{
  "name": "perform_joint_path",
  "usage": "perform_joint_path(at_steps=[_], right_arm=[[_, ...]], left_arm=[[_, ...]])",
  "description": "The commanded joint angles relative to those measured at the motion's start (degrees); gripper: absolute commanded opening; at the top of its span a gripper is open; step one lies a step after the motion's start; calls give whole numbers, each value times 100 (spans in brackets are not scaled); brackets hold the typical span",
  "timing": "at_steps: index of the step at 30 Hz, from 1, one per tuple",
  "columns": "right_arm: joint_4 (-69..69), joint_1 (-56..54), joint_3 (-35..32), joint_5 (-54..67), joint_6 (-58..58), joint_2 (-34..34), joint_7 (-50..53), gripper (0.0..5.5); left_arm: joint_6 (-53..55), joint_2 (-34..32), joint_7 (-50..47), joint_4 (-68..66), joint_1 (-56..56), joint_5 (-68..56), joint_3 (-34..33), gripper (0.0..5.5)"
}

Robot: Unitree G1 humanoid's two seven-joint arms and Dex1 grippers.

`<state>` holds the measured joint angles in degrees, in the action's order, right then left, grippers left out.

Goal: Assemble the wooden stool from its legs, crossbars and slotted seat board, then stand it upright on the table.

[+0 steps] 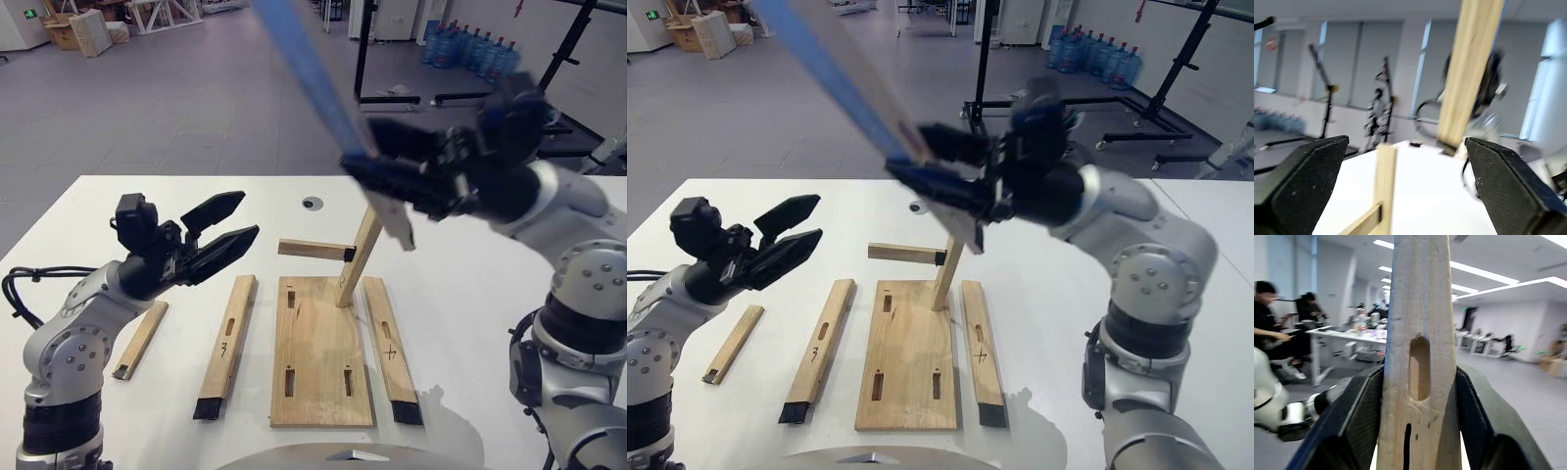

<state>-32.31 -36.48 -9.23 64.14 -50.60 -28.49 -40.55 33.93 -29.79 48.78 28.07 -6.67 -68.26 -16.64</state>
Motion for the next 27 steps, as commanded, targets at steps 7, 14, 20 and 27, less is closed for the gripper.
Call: perform_joint_path(at_steps=[7,14,20,27], right_arm=[[228,148,991,-634,630,364,-340,203],[846,112,980,-547,643,458,-560,203],[692,197,1156,-518,582,400,-845,203],[950,307,1503,-961,856,607,-982,203]], left_arm=[[523,-470,-738,508,-604,-1382,-58,435],[540,-537,-798,637,-689,-1239,217,435],[467,-474,-1061,429,-911,-750,448,435],[489,-467,-982,481,-898,-895,455,435]])
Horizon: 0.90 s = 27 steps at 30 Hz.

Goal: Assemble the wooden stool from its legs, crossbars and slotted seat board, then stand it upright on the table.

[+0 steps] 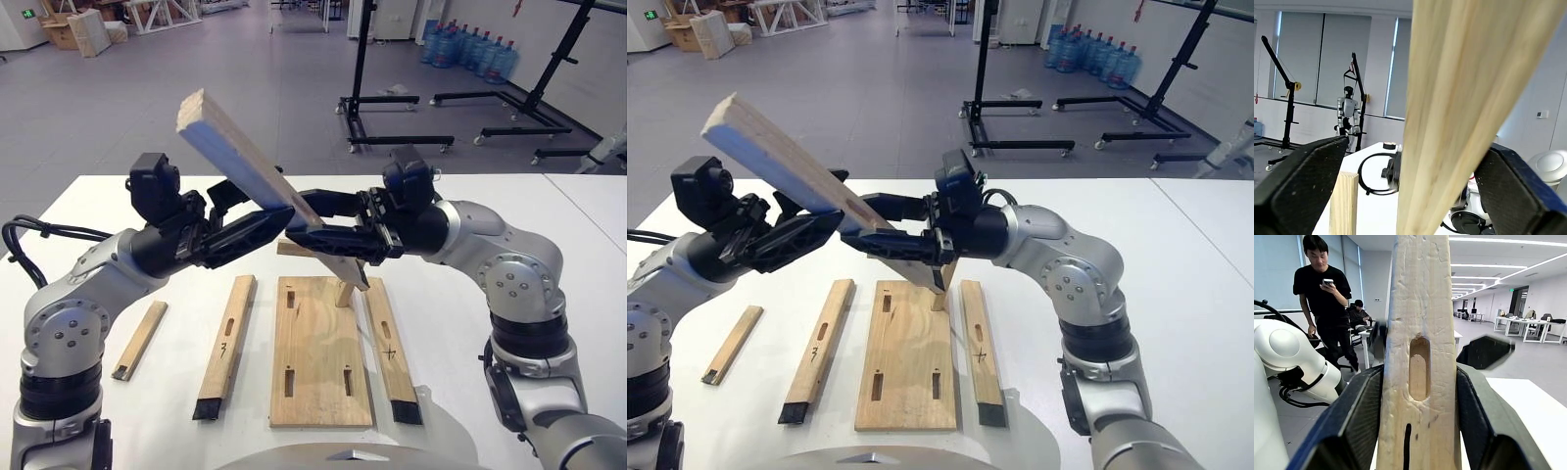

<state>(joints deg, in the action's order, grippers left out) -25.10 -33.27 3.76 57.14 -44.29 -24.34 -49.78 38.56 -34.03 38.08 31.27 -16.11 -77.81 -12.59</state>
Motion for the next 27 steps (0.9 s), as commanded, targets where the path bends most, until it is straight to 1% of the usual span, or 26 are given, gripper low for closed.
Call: perform_joint_path(at_steps=[1,3,7,13,17,22,27], right_arm=[[297,-21,261,-340,283,252,-80,203],[345,-7,310,-460,366,300,-81,203],[354,33,374,-616,515,380,-118,203],[358,125,430,-830,625,329,-277,203],[434,189,404,-941,707,278,-359,202],[557,236,342,-932,694,280,-408,202],[521,178,299,-887,703,322,-383,202]], left_arm=[[41,-63,136,190,98,96,87,435],[64,-75,243,177,96,139,168,435],[61,-98,262,229,58,648,503,389],[-67,12,348,178,10,661,397,306],[-108,74,398,184,-10,392,233,296],[-140,68,507,233,30,403,201,219],[-120,48,566,146,51,608,282,210]])
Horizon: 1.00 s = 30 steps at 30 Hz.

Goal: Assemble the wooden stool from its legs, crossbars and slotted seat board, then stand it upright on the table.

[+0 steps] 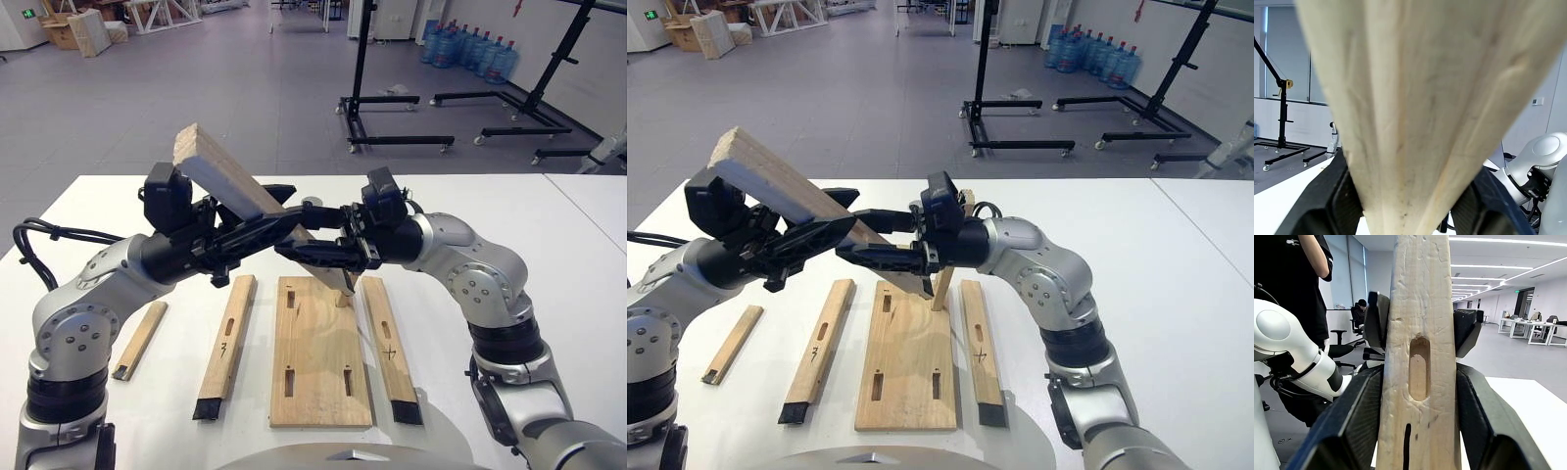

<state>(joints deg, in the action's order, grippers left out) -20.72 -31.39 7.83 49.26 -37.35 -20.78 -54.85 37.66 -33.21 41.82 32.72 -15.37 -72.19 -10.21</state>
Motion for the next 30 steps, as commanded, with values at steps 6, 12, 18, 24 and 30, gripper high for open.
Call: perform_joint_path(at_steps=[6,12,18,24,30], right_arm=[[60,55,-187,-175,91,-55,168,202],[260,-39,-230,-364,-22,-98,369,272],[291,-63,-246,-458,-50,-294,249,384],[124,190,-570,-546,37,-757,220,492],[-125,294,-818,-343,-79,-939,192,540]], left_arm=[[-91,27,263,-218,-84,312,150,206],[-215,73,412,-478,-116,822,338,203],[-427,129,558,-693,95,1343,375,203],[-569,-47,783,-853,243,1655,156,202],[-445,-277,984,-805,280,1413,-240,202]])
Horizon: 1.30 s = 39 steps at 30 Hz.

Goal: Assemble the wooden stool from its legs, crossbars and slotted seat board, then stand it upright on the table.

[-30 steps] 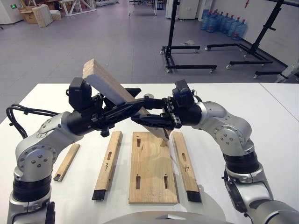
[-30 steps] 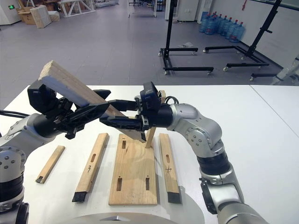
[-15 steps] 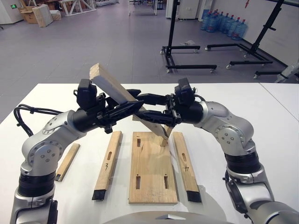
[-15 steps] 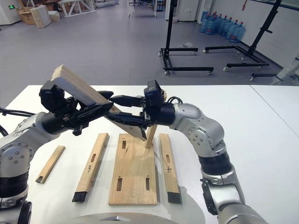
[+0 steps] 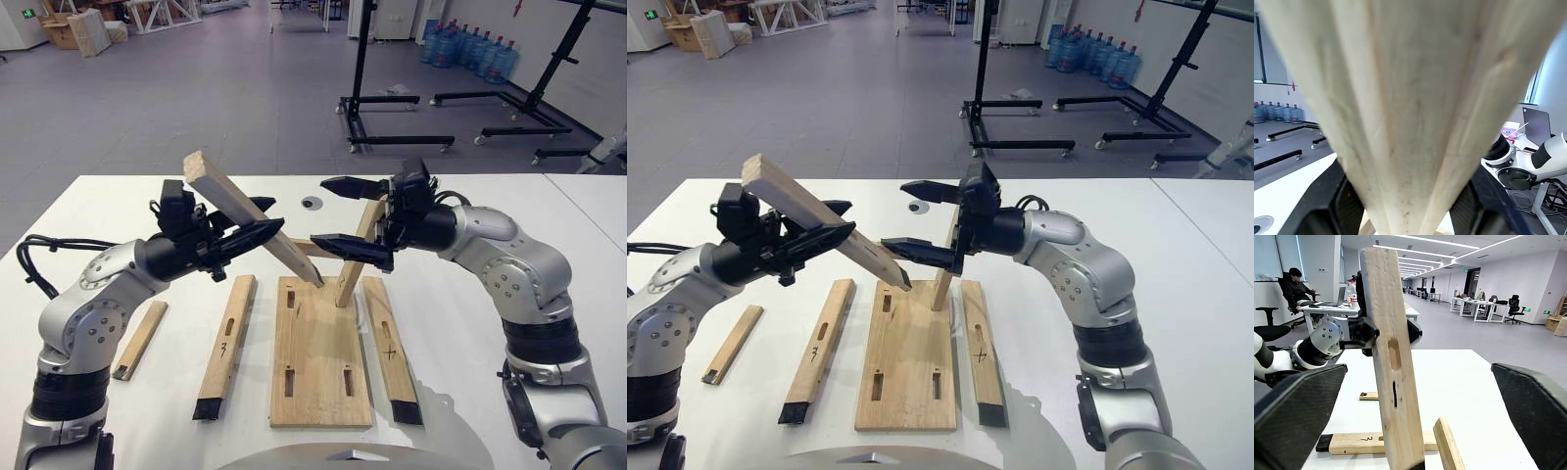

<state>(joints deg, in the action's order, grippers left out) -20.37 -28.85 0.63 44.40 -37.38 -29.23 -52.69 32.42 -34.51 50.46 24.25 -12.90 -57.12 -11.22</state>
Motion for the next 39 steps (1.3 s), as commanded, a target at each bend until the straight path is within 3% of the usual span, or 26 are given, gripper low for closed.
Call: perform_joint_path(at_steps=[1,8,18,31,39], right_arm=[[-202,44,-85,171,-87,-92,-25,540],[-483,18,-225,376,-75,-87,138,540],[-323,-506,-1055,800,113,-18,671,540],[-22,-564,-1040,467,458,272,1450,540],[-3,-512,-933,329,525,307,1494,540]], left_arm=[[94,-173,154,45,54,-97,-142,202],[101,-405,413,-38,59,97,-114,202],[-237,-715,754,6,206,699,-75,202],[-1423,-1071,1437,-436,286,2167,130,202],[-1977,-885,1022,-1011,-74,3103,443,202]])
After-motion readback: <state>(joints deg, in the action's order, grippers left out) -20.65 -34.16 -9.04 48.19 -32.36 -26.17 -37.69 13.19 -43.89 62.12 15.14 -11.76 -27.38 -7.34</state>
